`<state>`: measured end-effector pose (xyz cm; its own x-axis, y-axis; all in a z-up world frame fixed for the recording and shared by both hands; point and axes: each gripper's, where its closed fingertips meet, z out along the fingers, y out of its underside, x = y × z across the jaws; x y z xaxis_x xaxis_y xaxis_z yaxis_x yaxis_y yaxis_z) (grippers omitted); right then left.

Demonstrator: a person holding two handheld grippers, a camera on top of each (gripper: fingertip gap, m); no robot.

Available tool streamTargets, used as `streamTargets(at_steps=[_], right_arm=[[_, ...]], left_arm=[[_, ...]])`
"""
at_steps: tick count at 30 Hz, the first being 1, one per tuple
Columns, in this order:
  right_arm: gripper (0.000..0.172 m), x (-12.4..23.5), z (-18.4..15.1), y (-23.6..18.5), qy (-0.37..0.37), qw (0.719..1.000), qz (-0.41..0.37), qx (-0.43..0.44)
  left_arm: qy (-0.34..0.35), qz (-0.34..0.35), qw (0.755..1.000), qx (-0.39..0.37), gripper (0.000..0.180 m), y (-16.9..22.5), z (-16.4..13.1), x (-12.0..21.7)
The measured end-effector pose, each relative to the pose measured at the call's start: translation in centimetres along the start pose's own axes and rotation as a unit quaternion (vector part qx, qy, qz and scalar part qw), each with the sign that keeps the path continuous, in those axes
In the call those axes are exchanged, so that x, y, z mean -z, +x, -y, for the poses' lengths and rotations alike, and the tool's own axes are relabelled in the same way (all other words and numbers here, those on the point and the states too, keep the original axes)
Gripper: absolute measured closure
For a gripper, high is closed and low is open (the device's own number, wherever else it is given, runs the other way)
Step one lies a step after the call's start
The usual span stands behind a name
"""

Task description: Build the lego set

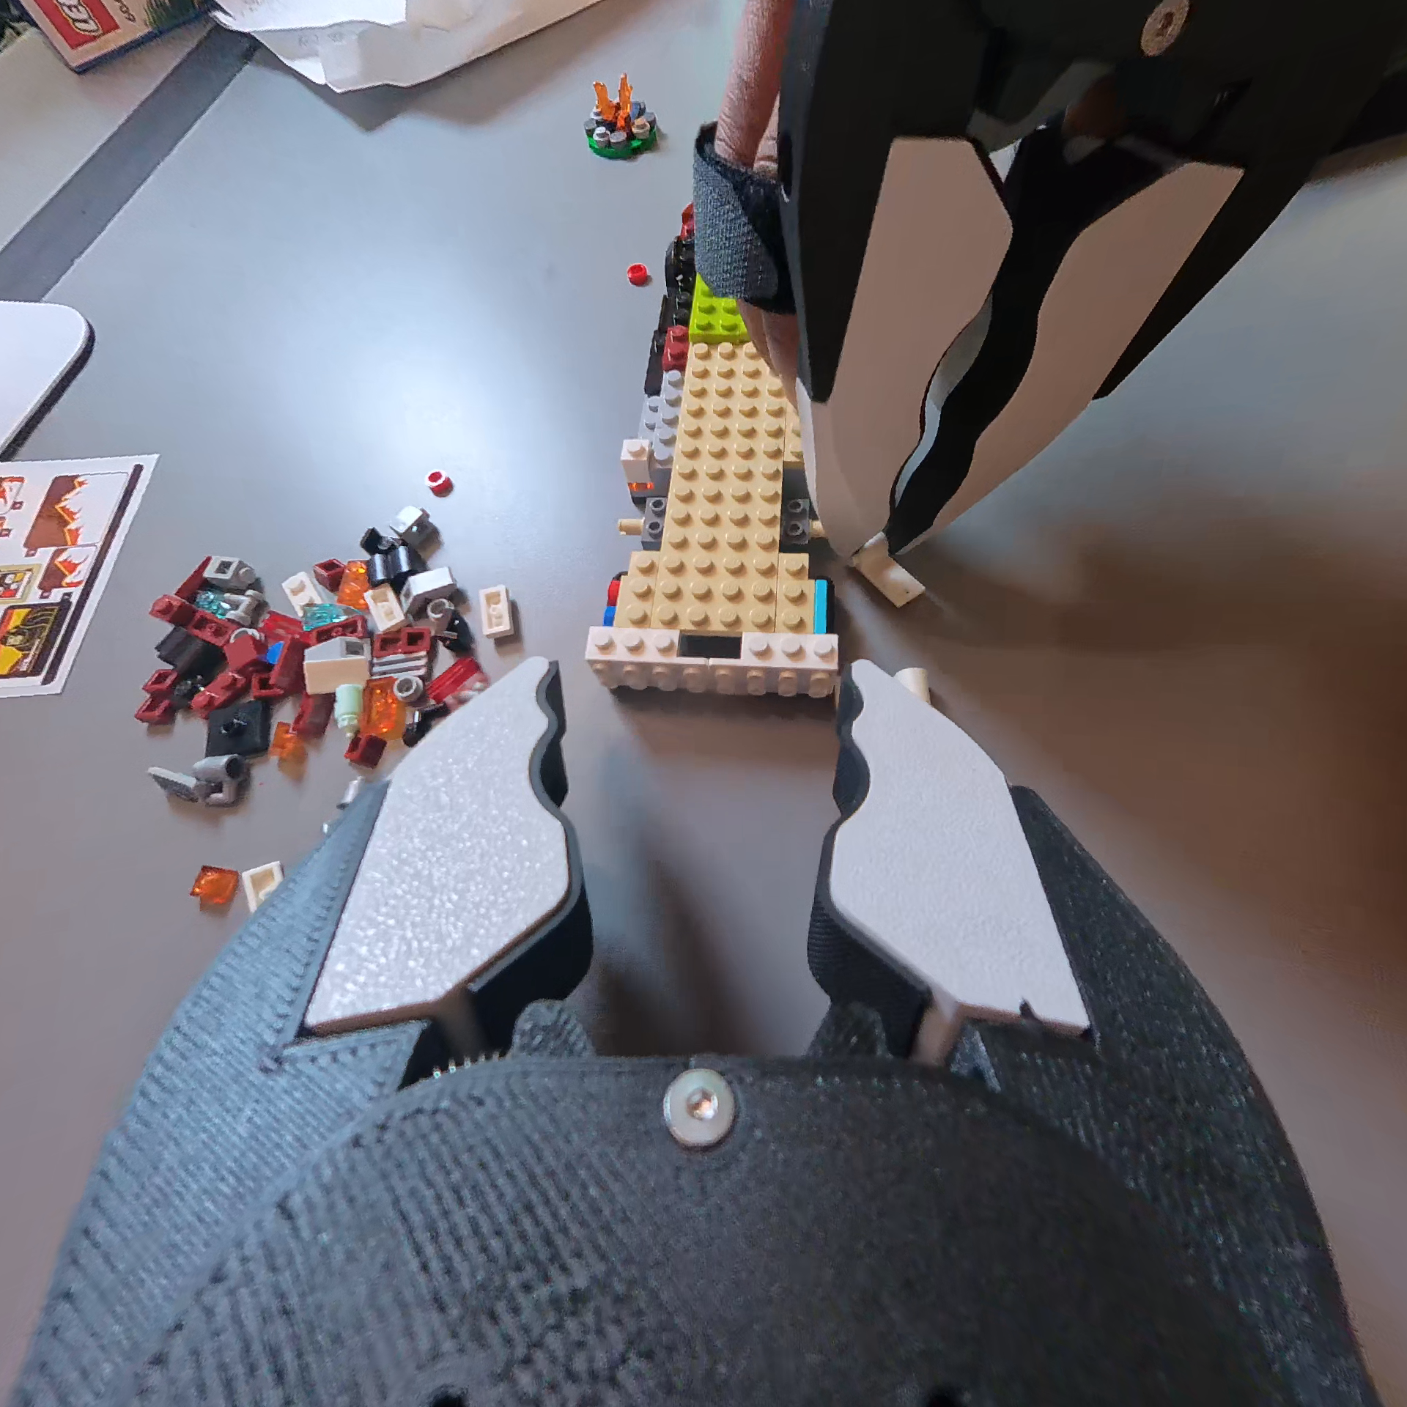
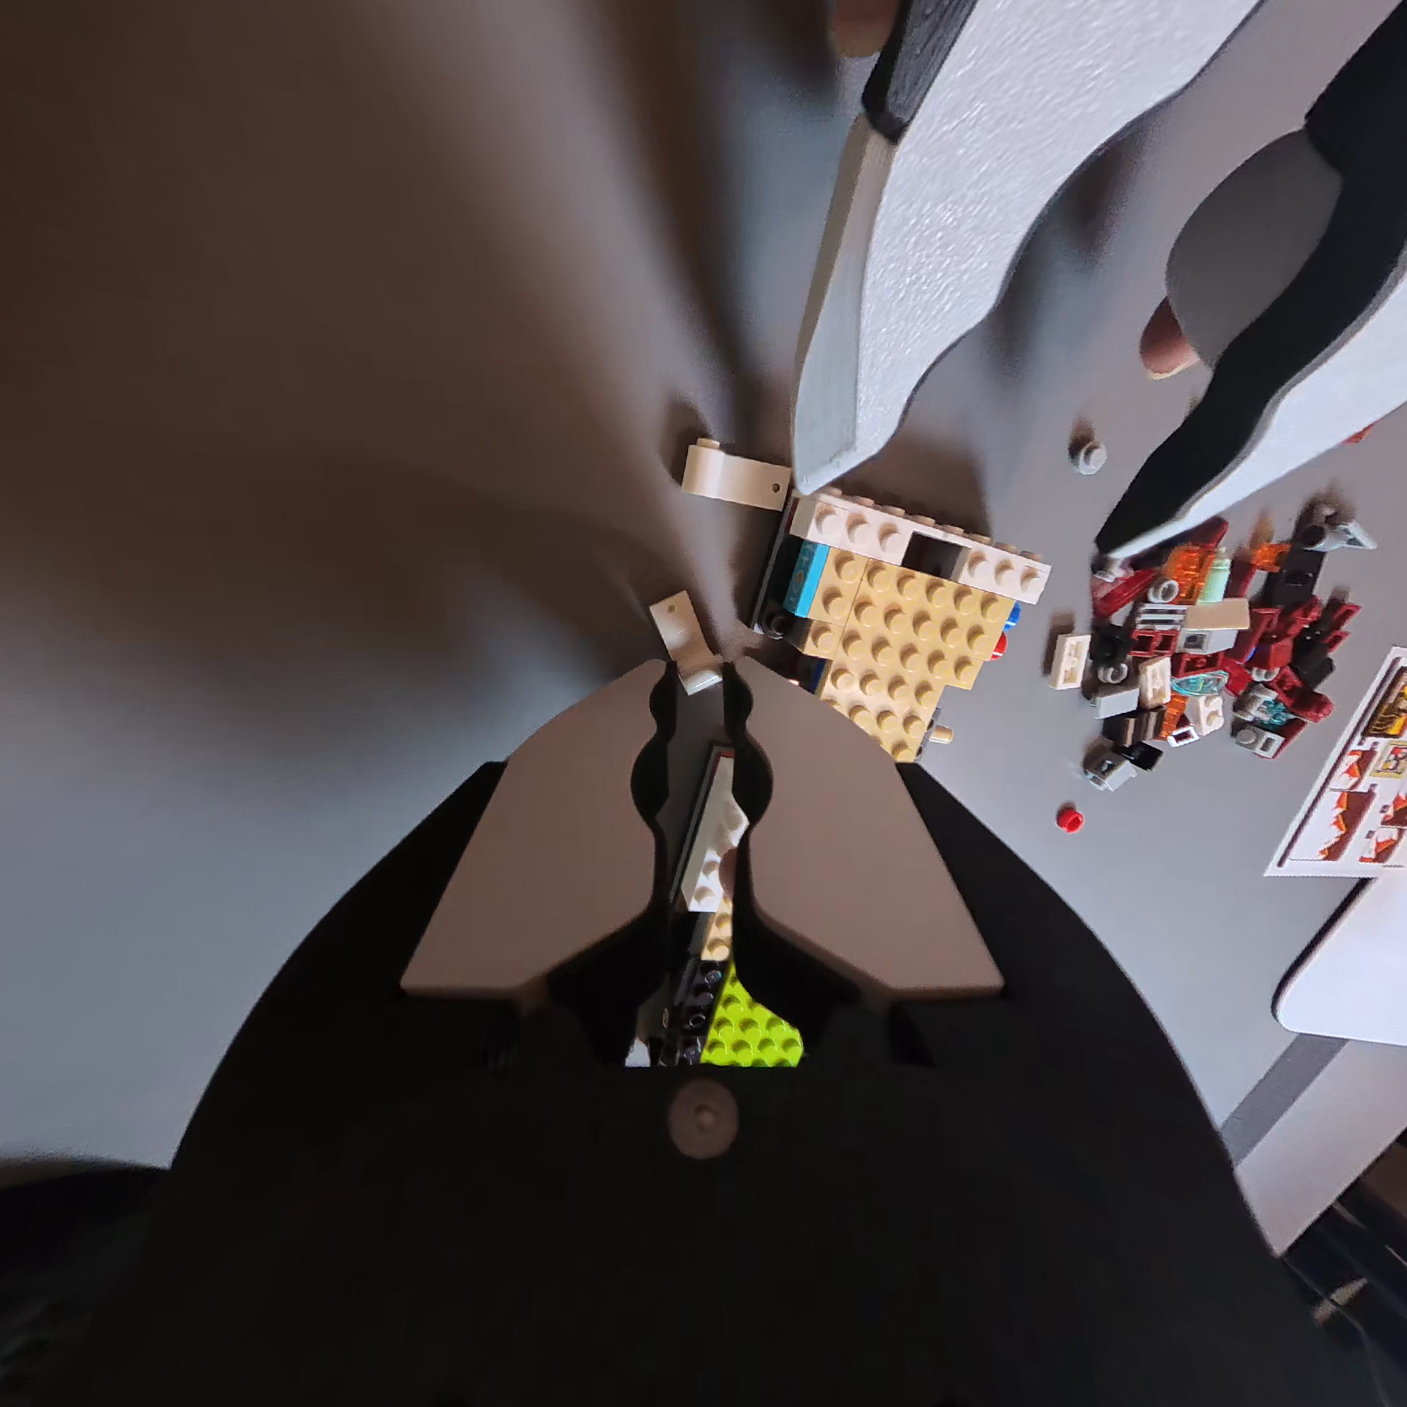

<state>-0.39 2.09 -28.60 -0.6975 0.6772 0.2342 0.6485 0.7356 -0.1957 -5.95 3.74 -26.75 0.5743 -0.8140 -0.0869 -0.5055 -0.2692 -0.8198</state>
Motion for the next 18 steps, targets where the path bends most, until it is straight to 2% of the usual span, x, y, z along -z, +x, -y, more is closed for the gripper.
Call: streamTargets(at_steps=[3,6,9,12,15,18], right_arm=[[0.161,0.6,0.2,0.2,0.025,0.999,-0.026,-0.014],[0.161,2.4,1.2,1.2,0.097,0.991,-0.082,-0.047],[0.161,4.8,2.6,2.1,0.186,0.967,-0.152,-0.083],[0.161,6.7,3.7,2.7,0.254,0.938,-0.213,-0.105],[0.161,7.1,3.8,3.0,0.258,0.924,-0.262,-0.104],[0.161,7.0,3.9,3.3,0.255,0.916,-0.292,-0.101]], left_arm=[[0.004,-0.007,1.000,-0.004,0.113,0.4,-0.2,0.5],[0.018,-0.030,0.999,-0.006,0.120,1.2,0.2,1.0],[0.062,-0.104,0.992,0.028,0.133,3.1,1.6,1.7],[0.119,-0.175,0.974,0.080,0.142,4.4,3.5,2.9],[0.168,-0.212,0.951,0.148,0.152,4.8,5.5,4.0],[0.171,-0.192,0.951,0.170,0.153,4.4,5.7,3.7]])
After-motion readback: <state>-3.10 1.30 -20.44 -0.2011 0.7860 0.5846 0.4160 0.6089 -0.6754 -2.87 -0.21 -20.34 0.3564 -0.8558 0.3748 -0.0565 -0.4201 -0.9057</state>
